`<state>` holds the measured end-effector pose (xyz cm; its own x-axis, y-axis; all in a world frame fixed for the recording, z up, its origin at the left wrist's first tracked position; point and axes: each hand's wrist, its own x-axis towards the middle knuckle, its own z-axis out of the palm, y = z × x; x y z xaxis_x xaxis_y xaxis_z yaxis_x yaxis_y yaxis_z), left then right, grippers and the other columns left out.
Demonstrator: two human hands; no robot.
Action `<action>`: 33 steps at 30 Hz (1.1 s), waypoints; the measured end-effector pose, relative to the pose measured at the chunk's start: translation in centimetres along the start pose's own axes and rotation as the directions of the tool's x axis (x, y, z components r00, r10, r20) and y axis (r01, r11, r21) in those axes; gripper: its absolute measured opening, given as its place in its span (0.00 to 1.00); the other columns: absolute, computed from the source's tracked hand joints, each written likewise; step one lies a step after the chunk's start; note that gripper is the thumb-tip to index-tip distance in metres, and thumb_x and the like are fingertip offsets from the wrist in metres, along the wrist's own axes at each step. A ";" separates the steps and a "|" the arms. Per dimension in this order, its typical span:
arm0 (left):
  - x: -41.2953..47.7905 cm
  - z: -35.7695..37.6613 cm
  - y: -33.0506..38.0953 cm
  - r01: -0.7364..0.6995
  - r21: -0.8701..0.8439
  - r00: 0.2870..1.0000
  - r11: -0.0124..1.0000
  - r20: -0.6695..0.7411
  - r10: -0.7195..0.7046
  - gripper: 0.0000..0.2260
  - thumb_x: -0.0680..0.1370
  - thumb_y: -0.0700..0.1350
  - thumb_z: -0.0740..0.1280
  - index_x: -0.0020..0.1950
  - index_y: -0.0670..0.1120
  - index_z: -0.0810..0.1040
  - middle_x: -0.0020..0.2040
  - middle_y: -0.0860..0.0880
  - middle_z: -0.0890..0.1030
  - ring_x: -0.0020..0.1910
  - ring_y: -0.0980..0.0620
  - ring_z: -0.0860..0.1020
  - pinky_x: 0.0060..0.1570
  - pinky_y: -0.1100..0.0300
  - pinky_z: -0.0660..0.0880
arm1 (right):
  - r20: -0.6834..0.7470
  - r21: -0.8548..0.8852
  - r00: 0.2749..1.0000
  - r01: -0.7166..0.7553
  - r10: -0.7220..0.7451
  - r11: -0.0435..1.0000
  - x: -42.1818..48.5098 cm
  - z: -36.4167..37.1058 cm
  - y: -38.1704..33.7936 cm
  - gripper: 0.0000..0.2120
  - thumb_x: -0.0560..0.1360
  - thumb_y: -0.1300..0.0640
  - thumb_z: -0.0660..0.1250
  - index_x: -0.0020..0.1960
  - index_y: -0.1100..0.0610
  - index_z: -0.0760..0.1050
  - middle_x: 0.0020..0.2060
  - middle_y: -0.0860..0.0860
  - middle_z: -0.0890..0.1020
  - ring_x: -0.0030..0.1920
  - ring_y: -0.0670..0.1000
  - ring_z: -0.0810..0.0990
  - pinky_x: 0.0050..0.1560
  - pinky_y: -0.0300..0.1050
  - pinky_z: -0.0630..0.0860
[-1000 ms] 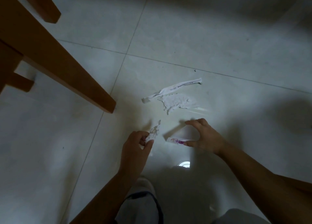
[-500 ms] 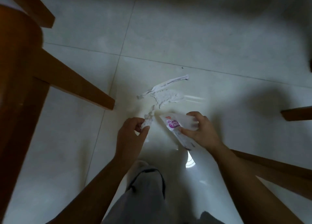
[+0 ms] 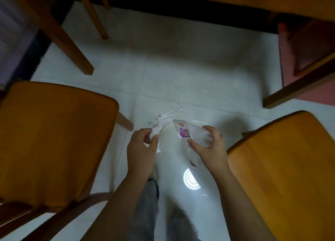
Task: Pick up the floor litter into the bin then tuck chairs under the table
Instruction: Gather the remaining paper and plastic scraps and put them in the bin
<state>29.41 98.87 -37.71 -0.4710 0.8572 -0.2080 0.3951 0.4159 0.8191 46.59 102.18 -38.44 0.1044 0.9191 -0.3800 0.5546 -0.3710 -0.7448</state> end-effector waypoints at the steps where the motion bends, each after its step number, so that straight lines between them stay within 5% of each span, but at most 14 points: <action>1: -1.5 -1.0 1.4 -0.001 0.024 1.000 1.000 -0.010 0.001 0.06 0.76 0.42 0.66 0.52 0.45 0.76 0.45 0.51 0.75 0.39 0.58 0.73 0.35 0.79 0.69 | -0.002 -0.003 1.000 0.003 -0.003 1.000 -1.6 -1.5 -1.1 0.27 0.67 0.51 0.74 0.62 0.50 0.68 0.61 0.55 0.68 0.50 0.47 0.68 0.50 0.38 0.68; 12: -17.1 -9.8 11.6 0.045 0.038 0.995 0.998 -0.092 -0.042 0.08 0.76 0.44 0.65 0.55 0.45 0.78 0.48 0.51 0.77 0.45 0.53 0.75 0.46 0.64 0.72 | 0.014 -0.126 0.992 0.130 -0.129 0.984 -17.5 -13.4 -8.4 0.30 0.66 0.44 0.73 0.64 0.48 0.66 0.61 0.53 0.68 0.54 0.49 0.68 0.50 0.39 0.69; 17: -22.6 -15.3 12.8 0.034 0.006 0.991 0.999 -0.127 -0.033 0.05 0.76 0.42 0.66 0.50 0.46 0.77 0.44 0.51 0.78 0.41 0.53 0.76 0.39 0.71 0.71 | 0.100 -0.182 0.961 0.271 -0.256 0.945 -22.7 -15.4 -11.0 0.30 0.66 0.44 0.73 0.64 0.47 0.66 0.60 0.52 0.67 0.51 0.46 0.67 0.45 0.38 0.72; 21: -25.5 -20.3 13.3 0.003 0.006 0.973 1.000 -0.233 -0.002 0.05 0.76 0.39 0.66 0.48 0.49 0.74 0.38 0.56 0.73 0.40 0.51 0.75 0.39 0.63 0.73 | 0.203 -0.223 0.921 0.374 -0.333 0.900 -26.6 -15.6 -13.0 0.30 0.67 0.44 0.72 0.65 0.46 0.65 0.61 0.52 0.66 0.56 0.52 0.71 0.49 0.39 0.74; 25: -28.9 -24.7 12.9 -0.063 0.052 0.942 0.997 -0.327 0.077 0.05 0.74 0.38 0.68 0.49 0.43 0.77 0.39 0.49 0.75 0.41 0.50 0.74 0.41 0.61 0.70 | 0.286 -0.265 0.872 0.470 -0.397 0.842 -31.2 -14.5 -15.1 0.32 0.66 0.41 0.71 0.66 0.46 0.64 0.63 0.51 0.66 0.58 0.52 0.71 0.53 0.42 0.76; 29: -34.2 -29.2 9.5 -0.061 0.135 0.910 0.989 -0.399 0.110 0.07 0.72 0.38 0.70 0.50 0.42 0.78 0.41 0.50 0.76 0.38 0.54 0.73 0.36 0.69 0.67 | 0.351 -0.257 0.817 0.554 -0.457 0.792 -36.9 -12.2 -16.7 0.32 0.66 0.42 0.72 0.65 0.46 0.64 0.63 0.51 0.65 0.58 0.50 0.69 0.51 0.40 0.74; 33: -42.1 -33.8 5.5 0.034 -0.009 0.878 0.999 -0.477 -0.035 0.08 0.74 0.39 0.69 0.44 0.52 0.74 0.38 0.55 0.75 0.37 0.56 0.74 0.34 0.74 0.66 | 0.444 -0.260 0.752 0.629 -0.488 0.733 -44.1 -8.9 -16.9 0.33 0.65 0.42 0.73 0.65 0.45 0.63 0.62 0.50 0.64 0.51 0.44 0.63 0.46 0.51 0.80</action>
<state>24.72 54.81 -6.37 -0.8034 0.5938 0.0437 0.3714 0.4424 0.8163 39.94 69.11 -4.18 -0.5583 0.8128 -0.1660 0.6869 0.3408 -0.6419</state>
